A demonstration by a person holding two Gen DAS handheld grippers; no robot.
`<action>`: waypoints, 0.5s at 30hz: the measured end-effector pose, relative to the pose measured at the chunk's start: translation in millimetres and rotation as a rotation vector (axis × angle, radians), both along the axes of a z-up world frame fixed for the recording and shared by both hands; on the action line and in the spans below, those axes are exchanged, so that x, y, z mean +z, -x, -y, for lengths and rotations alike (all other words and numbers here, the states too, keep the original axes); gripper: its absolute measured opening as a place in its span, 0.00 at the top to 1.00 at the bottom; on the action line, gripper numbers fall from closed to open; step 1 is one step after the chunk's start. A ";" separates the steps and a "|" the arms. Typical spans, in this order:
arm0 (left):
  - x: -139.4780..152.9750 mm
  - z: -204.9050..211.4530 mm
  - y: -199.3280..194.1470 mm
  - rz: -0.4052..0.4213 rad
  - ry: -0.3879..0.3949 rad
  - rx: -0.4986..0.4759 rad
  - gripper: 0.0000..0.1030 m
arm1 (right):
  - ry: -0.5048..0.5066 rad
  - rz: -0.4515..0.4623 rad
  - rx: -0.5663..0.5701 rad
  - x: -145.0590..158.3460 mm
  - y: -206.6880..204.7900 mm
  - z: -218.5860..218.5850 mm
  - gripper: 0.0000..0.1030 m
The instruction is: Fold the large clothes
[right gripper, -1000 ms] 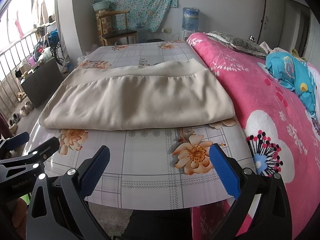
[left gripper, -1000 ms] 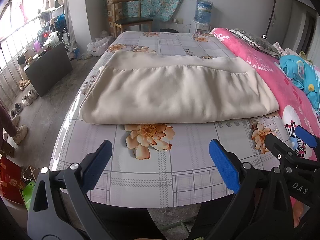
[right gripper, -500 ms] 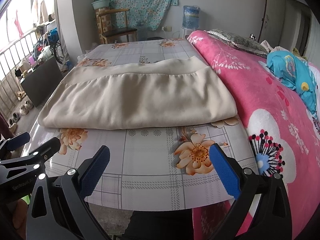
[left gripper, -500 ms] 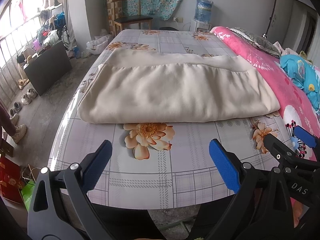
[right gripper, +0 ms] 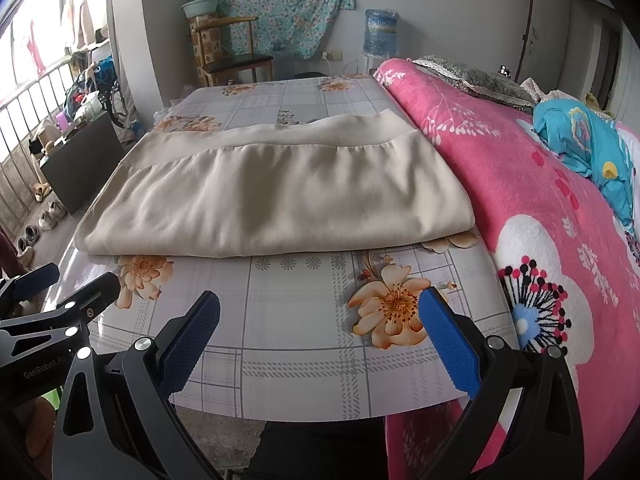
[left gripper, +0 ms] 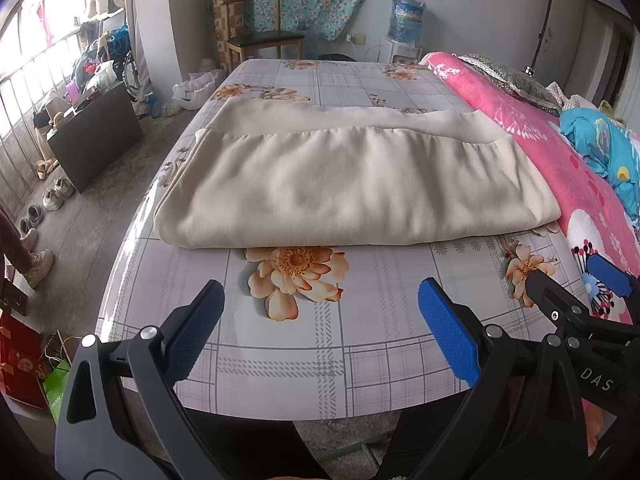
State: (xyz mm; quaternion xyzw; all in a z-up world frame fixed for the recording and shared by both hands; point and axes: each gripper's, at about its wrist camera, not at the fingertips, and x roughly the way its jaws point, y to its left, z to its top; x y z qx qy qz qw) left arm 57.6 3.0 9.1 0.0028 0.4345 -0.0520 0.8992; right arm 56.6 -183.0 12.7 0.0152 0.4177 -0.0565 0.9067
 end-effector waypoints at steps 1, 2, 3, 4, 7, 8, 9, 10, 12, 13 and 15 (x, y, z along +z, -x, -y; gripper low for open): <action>-0.2 0.2 -0.7 -0.001 0.000 0.001 0.09 | 0.001 0.000 0.000 -0.2 -0.4 -0.3 0.06; -0.4 0.0 -1.1 -0.002 0.000 0.001 0.09 | -0.001 -0.001 -0.001 -0.4 -0.5 -0.1 0.06; -0.7 -0.4 -0.9 -0.002 -0.001 0.002 0.09 | -0.002 -0.001 0.000 -0.3 -0.3 -0.1 0.06; -1.1 -0.9 -0.9 -0.002 -0.001 0.002 0.09 | -0.003 -0.001 0.000 -0.7 -0.5 -0.1 0.06; -1.6 -0.9 -1.7 -0.002 -0.002 0.004 0.09 | -0.003 -0.003 -0.001 -1.1 -1.0 -0.3 0.06; -2.0 -1.3 -1.7 -0.003 -0.002 0.004 0.09 | -0.006 -0.002 0.000 -0.8 -0.8 -0.4 0.06; -2.1 -1.2 -1.9 -0.003 -0.002 0.004 0.09 | -0.006 -0.002 0.000 -1.0 -1.2 -0.6 0.06; -2.0 -1.3 -1.9 -0.002 -0.002 0.005 0.09 | -0.006 -0.002 0.001 -1.3 -1.5 -0.5 0.06; -2.0 -1.4 -1.7 -0.003 -0.001 0.003 0.09 | -0.005 -0.001 0.002 -1.1 -1.7 -0.5 0.06; -2.2 -1.3 -1.8 -0.003 -0.001 0.003 0.09 | -0.006 -0.001 0.001 -1.2 -1.6 -0.2 0.06; -2.2 -1.1 -2.2 -0.003 -0.003 0.002 0.09 | -0.006 -0.002 0.001 -1.1 -1.5 -0.6 0.06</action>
